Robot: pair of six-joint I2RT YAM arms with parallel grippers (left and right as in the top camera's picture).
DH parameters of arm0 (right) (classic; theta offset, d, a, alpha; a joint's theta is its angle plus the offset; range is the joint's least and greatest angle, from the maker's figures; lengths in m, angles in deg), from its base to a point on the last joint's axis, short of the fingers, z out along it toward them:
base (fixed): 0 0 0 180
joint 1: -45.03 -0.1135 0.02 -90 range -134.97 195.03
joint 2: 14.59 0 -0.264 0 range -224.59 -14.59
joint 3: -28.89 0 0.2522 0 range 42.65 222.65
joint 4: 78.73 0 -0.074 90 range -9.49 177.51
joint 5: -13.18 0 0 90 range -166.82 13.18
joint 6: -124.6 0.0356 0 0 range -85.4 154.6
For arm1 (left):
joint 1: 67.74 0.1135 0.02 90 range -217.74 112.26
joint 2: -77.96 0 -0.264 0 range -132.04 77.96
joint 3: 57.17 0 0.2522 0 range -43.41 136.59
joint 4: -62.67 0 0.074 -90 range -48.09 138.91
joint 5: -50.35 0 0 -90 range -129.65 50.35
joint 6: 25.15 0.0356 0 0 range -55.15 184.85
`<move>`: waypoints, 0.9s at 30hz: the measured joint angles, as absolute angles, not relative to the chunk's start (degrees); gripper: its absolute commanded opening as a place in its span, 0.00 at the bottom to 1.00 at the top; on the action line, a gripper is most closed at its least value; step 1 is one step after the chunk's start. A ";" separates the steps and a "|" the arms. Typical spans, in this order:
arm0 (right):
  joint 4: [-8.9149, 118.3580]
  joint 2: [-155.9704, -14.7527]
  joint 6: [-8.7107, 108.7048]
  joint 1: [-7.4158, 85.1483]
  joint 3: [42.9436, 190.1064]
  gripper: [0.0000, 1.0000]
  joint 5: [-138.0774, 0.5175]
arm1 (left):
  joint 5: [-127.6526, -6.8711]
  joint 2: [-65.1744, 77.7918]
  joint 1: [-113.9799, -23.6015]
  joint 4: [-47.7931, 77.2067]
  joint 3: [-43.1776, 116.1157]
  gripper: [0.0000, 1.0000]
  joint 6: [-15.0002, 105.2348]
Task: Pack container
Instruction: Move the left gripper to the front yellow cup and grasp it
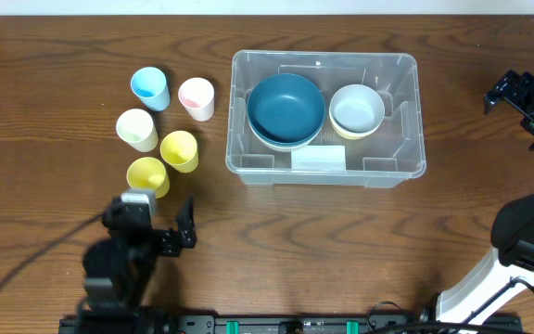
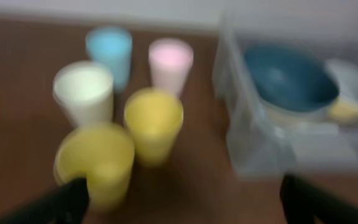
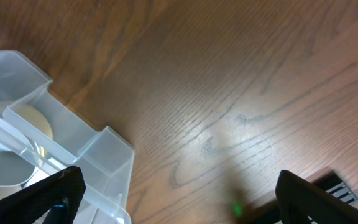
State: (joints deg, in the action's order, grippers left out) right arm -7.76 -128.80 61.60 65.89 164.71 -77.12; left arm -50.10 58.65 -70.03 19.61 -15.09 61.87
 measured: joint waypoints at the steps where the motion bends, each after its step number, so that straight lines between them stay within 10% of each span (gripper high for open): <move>1: -7.73 -128.80 61.60 65.89 164.71 0.99 -77.10 | -50.02 54.38 -70.03 14.74 -9.74 0.98 61.87; 11: -7.80 -128.80 61.62 65.89 164.49 0.99 -76.79 | -45.12 22.45 -68.69 -11.23 25.04 0.98 55.20; 27: -7.78 -128.80 61.62 65.89 164.49 0.99 -76.79 | -37.69 -1.09 -55.10 -17.19 27.94 0.98 43.58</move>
